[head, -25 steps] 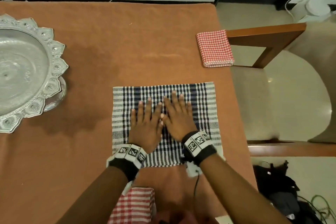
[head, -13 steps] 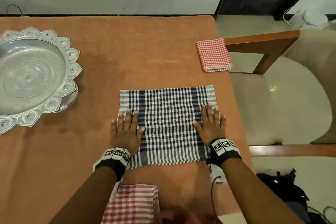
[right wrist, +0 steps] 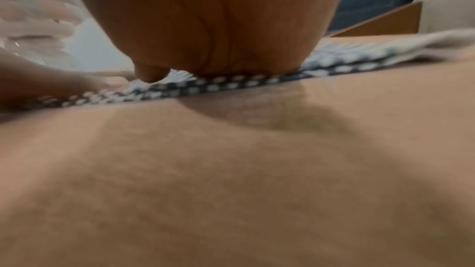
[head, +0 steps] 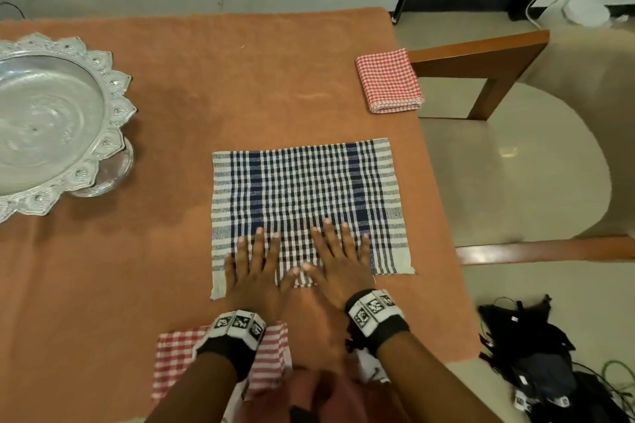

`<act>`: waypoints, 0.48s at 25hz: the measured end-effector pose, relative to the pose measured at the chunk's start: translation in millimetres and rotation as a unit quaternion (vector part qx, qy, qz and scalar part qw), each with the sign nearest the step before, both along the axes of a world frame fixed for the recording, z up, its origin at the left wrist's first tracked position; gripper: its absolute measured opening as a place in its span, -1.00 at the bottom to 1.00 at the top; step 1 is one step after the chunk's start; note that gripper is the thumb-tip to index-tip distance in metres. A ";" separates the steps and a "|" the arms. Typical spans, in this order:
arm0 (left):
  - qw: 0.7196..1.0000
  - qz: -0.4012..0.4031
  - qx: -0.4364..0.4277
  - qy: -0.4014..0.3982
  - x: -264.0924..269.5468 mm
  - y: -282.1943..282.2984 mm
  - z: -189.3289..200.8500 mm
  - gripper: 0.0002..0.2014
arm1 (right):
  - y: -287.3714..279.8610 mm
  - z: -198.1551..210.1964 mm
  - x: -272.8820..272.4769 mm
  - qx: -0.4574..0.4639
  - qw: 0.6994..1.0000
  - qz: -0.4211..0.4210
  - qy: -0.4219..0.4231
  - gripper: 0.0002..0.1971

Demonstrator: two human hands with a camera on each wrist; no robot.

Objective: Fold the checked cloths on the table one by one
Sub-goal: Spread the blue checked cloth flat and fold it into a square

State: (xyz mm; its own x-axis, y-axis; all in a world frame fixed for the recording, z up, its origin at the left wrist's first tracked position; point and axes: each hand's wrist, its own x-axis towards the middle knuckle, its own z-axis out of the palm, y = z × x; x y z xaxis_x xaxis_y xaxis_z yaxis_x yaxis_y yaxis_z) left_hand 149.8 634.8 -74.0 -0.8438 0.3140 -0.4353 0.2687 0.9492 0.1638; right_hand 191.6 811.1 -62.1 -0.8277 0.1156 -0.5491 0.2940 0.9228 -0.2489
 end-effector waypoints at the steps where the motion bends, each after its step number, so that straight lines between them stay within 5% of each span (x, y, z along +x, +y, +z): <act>1: 1.000 0.025 -0.001 -0.002 -3.7 -6.2 0.8 -0.20 | 18.0 0.1 9.4 0.009 1.000 -0.023 -0.003 -0.27; 7: 0.994 0.085 -0.023 -0.062 -18.0 -21.1 7.9 -0.22 | 66.5 3.3 32.4 0.037 0.994 -0.099 -0.022 -0.05; 12: 0.977 0.202 0.051 -0.034 -19.6 -33.3 38.7 -0.37 | 49.0 24.6 22.0 0.025 0.989 -0.139 0.049 -0.29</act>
State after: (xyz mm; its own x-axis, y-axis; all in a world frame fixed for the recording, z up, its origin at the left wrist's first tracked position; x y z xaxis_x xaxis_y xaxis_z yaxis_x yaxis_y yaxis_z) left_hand 130.1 601.4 -35.3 -0.8778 0.0056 -0.4791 -0.1398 0.9535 0.2672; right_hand 213.6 860.1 -37.5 -0.8096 0.3704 -0.4554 0.5143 0.8216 -0.2460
